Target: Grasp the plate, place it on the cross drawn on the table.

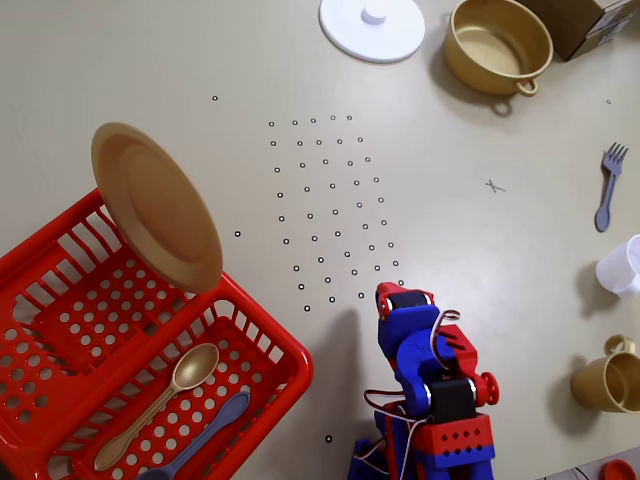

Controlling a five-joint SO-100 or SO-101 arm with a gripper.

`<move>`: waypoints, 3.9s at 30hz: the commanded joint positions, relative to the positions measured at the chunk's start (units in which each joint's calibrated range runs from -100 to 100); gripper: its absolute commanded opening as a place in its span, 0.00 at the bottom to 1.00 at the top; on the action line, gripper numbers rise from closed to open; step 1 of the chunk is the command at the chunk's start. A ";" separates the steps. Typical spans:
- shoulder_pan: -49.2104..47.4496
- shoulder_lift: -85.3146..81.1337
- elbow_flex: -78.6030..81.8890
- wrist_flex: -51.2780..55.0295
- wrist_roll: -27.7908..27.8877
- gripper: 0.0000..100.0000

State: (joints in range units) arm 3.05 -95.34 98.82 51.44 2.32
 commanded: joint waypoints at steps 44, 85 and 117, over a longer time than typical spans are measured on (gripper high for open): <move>-0.47 -0.43 1.08 0.03 2.44 0.00; -25.88 45.13 -64.10 4.94 29.60 0.27; -39.30 66.94 -75.62 -5.37 36.97 0.28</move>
State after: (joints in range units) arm -35.09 -28.59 29.39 47.52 39.10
